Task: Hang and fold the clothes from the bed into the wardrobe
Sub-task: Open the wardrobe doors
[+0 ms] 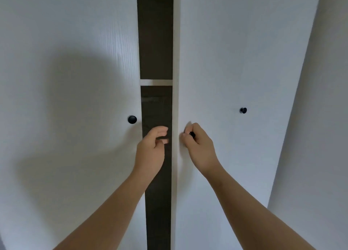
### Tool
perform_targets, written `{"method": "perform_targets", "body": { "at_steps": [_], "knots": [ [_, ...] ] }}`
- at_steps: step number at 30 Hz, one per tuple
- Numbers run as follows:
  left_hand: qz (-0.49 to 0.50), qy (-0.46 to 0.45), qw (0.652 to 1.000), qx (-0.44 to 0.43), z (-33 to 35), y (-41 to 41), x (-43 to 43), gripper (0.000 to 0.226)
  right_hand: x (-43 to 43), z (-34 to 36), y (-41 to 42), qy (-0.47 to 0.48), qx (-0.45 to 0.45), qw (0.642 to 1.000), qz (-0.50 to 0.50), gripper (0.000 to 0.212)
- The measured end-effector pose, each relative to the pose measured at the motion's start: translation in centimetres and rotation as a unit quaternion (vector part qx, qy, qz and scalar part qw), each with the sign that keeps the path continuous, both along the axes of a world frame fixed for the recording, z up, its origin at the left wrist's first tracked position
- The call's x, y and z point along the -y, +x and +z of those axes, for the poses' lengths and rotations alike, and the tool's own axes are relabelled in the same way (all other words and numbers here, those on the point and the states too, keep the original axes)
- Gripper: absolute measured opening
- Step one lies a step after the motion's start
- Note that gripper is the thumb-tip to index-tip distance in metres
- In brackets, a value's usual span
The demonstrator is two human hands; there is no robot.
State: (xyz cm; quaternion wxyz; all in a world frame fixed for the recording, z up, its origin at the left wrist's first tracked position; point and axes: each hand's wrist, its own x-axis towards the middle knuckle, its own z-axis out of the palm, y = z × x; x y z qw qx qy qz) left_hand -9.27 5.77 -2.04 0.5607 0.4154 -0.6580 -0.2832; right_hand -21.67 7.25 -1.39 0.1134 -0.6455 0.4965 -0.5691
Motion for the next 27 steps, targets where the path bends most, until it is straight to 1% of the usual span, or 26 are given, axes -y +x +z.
{"method": "perform_targets", "body": {
  "at_steps": [2,4,8,14,18,22,24,27],
  "knots": [
    [-0.041,0.024,0.998,-0.041,-0.4,-1.8,-1.9,0.034,-2.0,0.1,-1.6,0.012,0.017,1.000,0.001,0.023],
    [-0.072,0.042,0.994,-0.071,-0.7,-4.3,-4.1,0.037,-4.3,0.2,-3.9,0.018,0.036,0.999,-0.015,0.026],
    [-0.115,0.069,0.987,-0.088,-0.7,-9.5,-7.6,0.044,-8.1,0.3,-9.1,0.020,0.079,0.996,-0.047,0.029],
    [-0.162,0.068,0.983,-0.056,-0.1,-16.8,-11.6,0.039,-12.9,1.0,-16.5,0.038,0.097,0.992,-0.073,0.034],
    [-0.181,0.067,0.980,-0.040,0.1,-20.9,-13.4,0.035,-14.6,1.3,-20.6,0.055,0.090,0.990,-0.098,0.030],
    [-0.193,0.075,0.978,-0.041,-0.1,-24.3,-14.8,0.040,-16.5,0.5,-23.9,0.073,0.106,0.982,-0.139,0.023],
    [-0.197,0.074,0.977,-0.030,-0.2,-25.4,-15.3,0.042,-17.2,0.0,-25.0,0.086,0.087,0.979,-0.163,0.022],
    [-0.199,0.070,0.977,-0.019,-0.4,-26.8,-16.1,0.039,-18.4,-0.3,-26.8,0.088,0.053,0.976,-0.191,0.013]
  ]
}}
